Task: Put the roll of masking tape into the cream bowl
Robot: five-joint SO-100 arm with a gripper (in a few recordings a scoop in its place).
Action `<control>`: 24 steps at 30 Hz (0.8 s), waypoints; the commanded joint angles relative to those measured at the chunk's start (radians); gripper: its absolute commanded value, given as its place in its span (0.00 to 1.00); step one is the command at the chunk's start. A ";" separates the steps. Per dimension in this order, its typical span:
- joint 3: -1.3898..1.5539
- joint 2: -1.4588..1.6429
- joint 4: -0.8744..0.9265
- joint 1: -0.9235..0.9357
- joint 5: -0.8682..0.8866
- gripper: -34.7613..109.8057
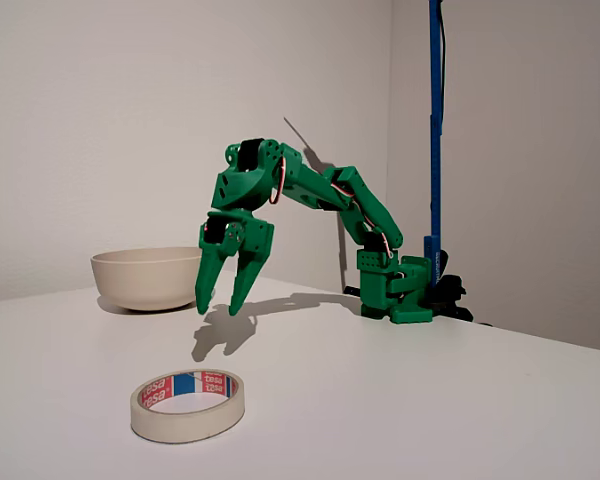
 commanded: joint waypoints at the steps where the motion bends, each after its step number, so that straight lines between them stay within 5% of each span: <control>1: -0.094 -0.002 0.011 -0.044 -0.003 0.36; 24: -0.106 -0.104 -0.127 -0.098 0.026 0.36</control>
